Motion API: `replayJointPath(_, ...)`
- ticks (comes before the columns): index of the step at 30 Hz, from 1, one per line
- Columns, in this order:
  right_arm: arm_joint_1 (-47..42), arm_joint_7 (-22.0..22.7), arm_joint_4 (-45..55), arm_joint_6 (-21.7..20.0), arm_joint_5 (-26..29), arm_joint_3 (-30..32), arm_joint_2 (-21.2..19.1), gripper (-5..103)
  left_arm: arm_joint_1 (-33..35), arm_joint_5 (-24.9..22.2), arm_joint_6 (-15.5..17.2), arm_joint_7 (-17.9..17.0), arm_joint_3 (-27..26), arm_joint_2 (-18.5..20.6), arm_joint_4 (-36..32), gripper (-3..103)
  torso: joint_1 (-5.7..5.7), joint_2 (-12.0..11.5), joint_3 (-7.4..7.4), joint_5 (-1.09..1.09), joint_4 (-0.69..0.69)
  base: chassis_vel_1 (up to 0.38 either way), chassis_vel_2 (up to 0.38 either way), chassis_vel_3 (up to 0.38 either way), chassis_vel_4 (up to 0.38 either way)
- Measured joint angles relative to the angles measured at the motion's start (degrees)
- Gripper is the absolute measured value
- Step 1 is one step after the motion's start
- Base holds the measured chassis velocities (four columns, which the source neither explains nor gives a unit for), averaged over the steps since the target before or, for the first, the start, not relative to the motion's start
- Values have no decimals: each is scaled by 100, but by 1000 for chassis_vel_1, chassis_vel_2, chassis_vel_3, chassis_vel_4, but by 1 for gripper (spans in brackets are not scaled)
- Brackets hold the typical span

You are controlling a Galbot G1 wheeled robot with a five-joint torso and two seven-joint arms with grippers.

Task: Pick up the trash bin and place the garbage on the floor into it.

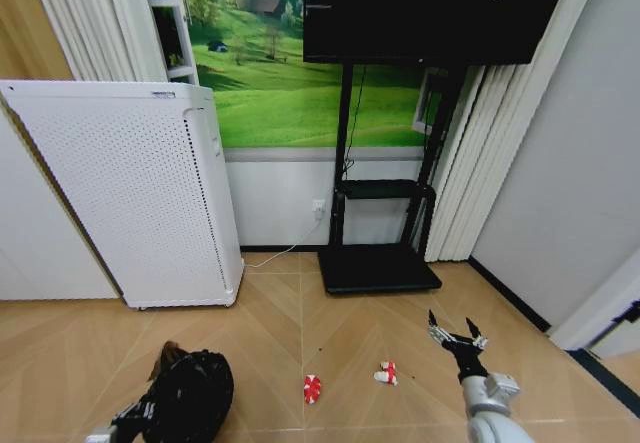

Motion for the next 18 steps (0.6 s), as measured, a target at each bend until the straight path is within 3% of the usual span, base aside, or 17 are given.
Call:
replayJointPath(9, -106, 27, 76, 76, -64, 55, -2, 100, -154, -97, -12, 31, -17, 131, -616, 6, 0, 0, -1, 2, -1, 0, 0, 0, 0)
replayJointPath(18, -276, -125, 77, -120, -41, -113, -120, 100, -361, -124, -228, 625, -94, 567, -1466, 6, -1, 2, -1, 3, -1, 0, 0, 0, 0)
